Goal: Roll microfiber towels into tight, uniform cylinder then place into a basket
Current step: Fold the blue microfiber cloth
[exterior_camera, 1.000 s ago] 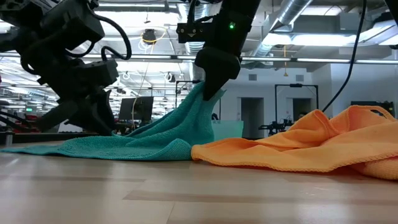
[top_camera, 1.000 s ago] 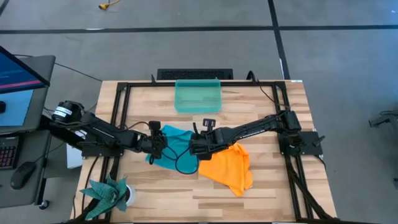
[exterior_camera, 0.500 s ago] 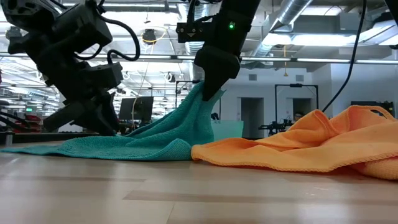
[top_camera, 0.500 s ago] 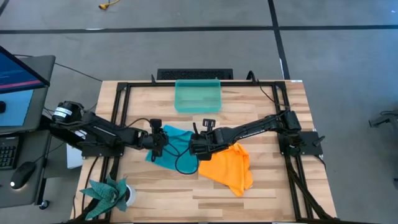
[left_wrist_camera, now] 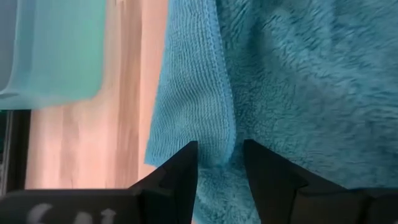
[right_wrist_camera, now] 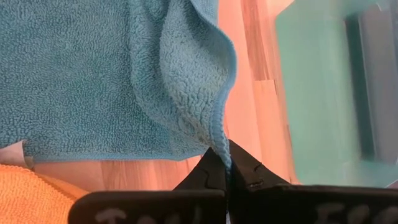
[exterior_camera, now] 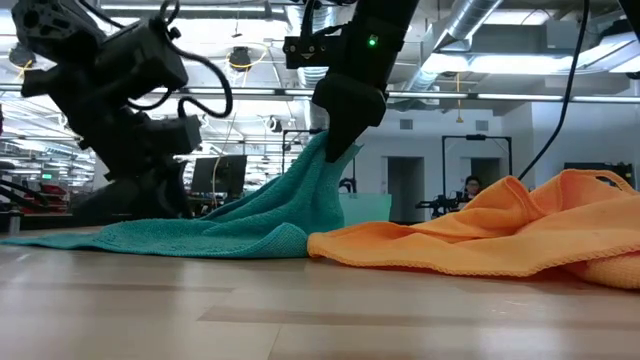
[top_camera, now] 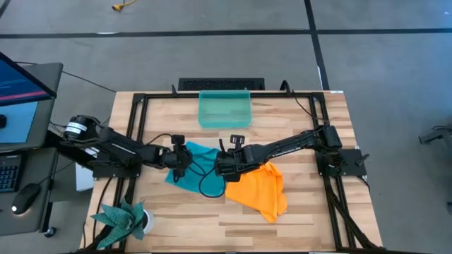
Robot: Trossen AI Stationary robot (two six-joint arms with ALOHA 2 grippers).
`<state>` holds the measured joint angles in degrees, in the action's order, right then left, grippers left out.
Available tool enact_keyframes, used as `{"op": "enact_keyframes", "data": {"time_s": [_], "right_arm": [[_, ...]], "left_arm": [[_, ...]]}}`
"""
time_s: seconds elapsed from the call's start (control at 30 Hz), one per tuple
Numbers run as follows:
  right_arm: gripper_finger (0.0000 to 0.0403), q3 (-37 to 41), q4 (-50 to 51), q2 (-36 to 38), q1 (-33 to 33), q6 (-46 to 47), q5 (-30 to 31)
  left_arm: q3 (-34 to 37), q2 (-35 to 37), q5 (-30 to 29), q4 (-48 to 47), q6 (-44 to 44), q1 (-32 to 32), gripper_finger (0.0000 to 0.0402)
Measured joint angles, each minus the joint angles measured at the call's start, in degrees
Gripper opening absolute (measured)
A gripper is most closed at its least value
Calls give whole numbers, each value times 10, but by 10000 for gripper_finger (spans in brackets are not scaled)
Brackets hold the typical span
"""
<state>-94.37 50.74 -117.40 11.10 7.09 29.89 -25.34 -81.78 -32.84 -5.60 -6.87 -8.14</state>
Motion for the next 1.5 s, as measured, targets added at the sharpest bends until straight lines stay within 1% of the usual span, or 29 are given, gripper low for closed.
{"op": "enact_keyframes", "data": {"time_s": [0.13, 0.37, 0.43, 0.5, 0.6, 0.73, 0.87, 0.97, 1.1, 1.2, 1.27, 1.37, 1.5], "right_arm": [[10, 0, 0, 0, 0, 0, 0], [10, 0, 2, 0, 0, 0, 0], [10, 0, 3, 0, 0, 0, 0], [10, 0, 8, 0, 0, -1, 0], [10, 0, 18, 0, 1, -1, 0], [10, 0, 26, 0, 4, 0, 0], [10, 0, 26, 0, 13, 0, 1], [10, 0, 26, 0, 23, 10, 2], [10, 0, 28, 0, 40, 35, 2], [10, 0, 31, 0, 50, 56, 2], [10, 0, 37, 0, 56, 74, 1], [10, 0, 54, 0, 61, 101, 0], [10, 0, 71, 0, 57, 114, 4]], "left_arm": [[0, -14, -8, 13, 5, -2, 97], [0, -15, -9, 12, 14, -17, 29], [0, -15, -21, 12, 20, -23, 11], [-1, -14, -40, 9, 23, -32, 4], [-16, -13, -71, -11, 41, -47, 5], [-52, -10, -108, -89, 69, -74, 2], [-103, -4, -161, -204, 119, -106, 2], [-148, 1, -200, -314, 178, -133, 1], [-204, 6, -238, -468, 287, -174, 1], [-240, 6, -248, -568, 376, -207, 0], [-258, 6, -247, -613, 425, -227, 0], [-279, 6, -241, -658, 473, -254, 0], [-295, 6, -237, -685, 507, -279, 0]]}}
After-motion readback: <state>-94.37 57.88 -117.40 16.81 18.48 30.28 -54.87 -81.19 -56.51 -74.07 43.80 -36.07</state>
